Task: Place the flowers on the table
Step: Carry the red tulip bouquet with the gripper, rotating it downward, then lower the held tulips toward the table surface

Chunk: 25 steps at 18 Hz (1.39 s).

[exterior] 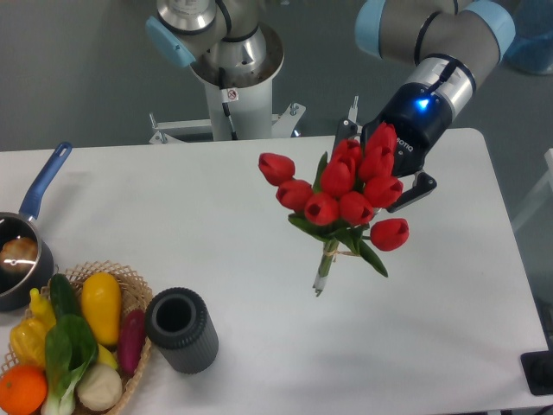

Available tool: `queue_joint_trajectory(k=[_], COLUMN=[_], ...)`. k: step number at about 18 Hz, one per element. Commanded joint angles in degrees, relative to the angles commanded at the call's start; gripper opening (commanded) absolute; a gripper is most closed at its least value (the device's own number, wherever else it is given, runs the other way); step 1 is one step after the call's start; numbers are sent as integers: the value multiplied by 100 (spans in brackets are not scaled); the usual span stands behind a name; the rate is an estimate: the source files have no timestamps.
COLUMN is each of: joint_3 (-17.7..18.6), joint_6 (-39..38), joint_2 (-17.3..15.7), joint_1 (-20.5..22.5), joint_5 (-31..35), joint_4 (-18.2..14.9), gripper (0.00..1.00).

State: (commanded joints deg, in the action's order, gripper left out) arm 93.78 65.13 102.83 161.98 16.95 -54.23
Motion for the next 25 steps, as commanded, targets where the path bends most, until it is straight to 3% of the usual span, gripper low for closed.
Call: queue_joint_trajectory(k=[14, 25], joint_3=[105, 167], joint_6=[9, 18], joint_2=[-229, -387], joint_1=[-527, -624], joint_5=[2311, 3349], joint_4=[-44, -62], gripper=[41, 41])
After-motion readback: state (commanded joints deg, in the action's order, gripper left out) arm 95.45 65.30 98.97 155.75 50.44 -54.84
